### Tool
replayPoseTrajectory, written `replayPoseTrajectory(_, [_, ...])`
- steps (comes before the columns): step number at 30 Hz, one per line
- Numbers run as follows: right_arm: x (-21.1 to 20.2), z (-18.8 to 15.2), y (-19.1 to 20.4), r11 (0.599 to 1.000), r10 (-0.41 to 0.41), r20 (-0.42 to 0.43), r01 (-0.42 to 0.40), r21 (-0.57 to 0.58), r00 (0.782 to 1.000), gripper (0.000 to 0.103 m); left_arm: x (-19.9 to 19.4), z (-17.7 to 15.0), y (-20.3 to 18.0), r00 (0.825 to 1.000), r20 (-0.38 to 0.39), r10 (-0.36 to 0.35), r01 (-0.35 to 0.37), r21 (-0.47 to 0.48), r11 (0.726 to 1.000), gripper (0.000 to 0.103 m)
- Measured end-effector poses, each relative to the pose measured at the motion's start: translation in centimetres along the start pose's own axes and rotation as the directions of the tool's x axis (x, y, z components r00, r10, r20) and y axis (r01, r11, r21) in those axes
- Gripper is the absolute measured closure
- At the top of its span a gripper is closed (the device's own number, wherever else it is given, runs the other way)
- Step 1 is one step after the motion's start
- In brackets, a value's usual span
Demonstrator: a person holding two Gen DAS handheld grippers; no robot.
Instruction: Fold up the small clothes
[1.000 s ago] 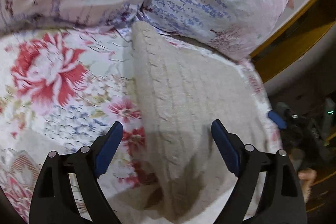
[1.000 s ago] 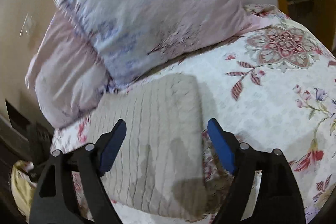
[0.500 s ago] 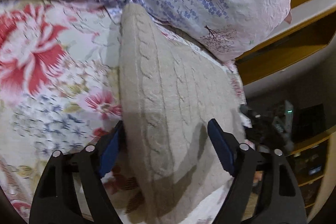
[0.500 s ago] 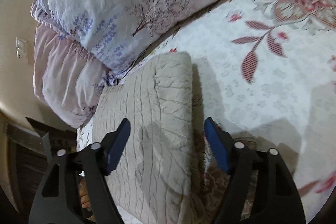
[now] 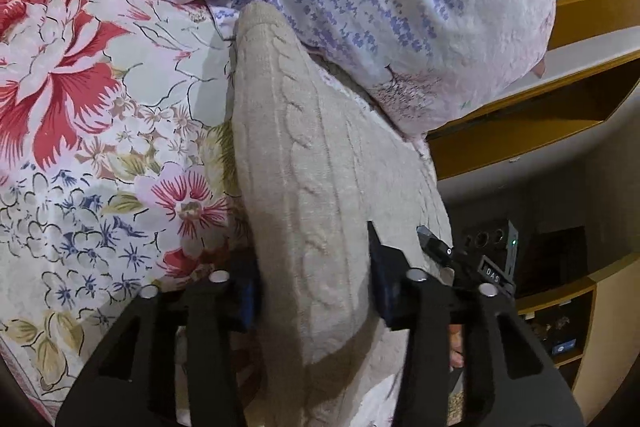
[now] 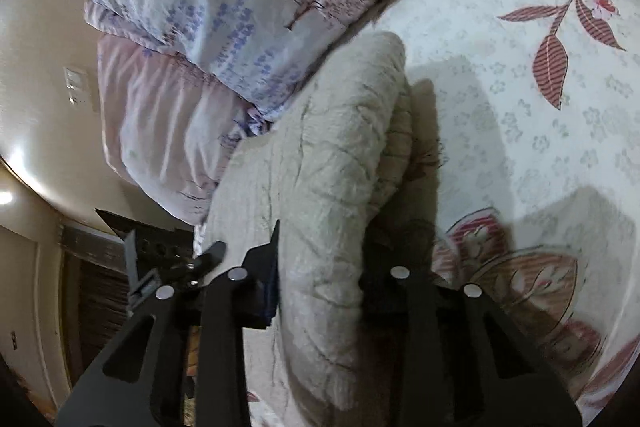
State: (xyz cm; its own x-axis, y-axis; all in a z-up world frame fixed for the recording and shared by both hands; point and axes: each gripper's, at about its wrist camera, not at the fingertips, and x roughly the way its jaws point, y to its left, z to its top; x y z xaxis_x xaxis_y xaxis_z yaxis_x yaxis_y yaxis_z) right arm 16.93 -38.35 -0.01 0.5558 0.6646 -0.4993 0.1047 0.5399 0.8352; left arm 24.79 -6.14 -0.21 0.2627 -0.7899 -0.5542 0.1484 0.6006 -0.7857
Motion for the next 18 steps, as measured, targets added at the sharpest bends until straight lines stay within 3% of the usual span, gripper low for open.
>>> replayPoseTrajectory(7, [0.8, -2.0, 4.9, 0.995, 0.039, 0.012, -0.038, -0.088, 0.999, 0.075, -4.5, -0.2, 0.0, 0.999, 0.024, -0.034, 0.033, 0.048, 0.998, 0.063])
replayPoseTrajectory(12, [4.4, -3.7, 8.7, 0.979, 0.018, -0.022, -0.022, -0.202, 1.0, 0.075, -10.1, -0.8, 1.5, 0.997, 0.082, 0.008, -0.016, 0.094, 0.995, 0.063])
replayPoseTrajectory(16, [9.7, -4.8, 9.8, 0.968, -0.073, -0.106, 0.045, -0.247, 0.992, 0.074, -12.8, -1.1, 4.6, 0.988, 0.127, 0.089, -0.097, 0.055, 0.994, 0.061])
replayPoseTrajectory(18, [11.0, -5.0, 9.4, 0.961, -0.141, -0.104, 0.11, -0.255, 0.985, 0.067, -12.7, -1.1, 6.9, 0.984, 0.112, 0.14, -0.139, -0.015, 0.99, 0.056])
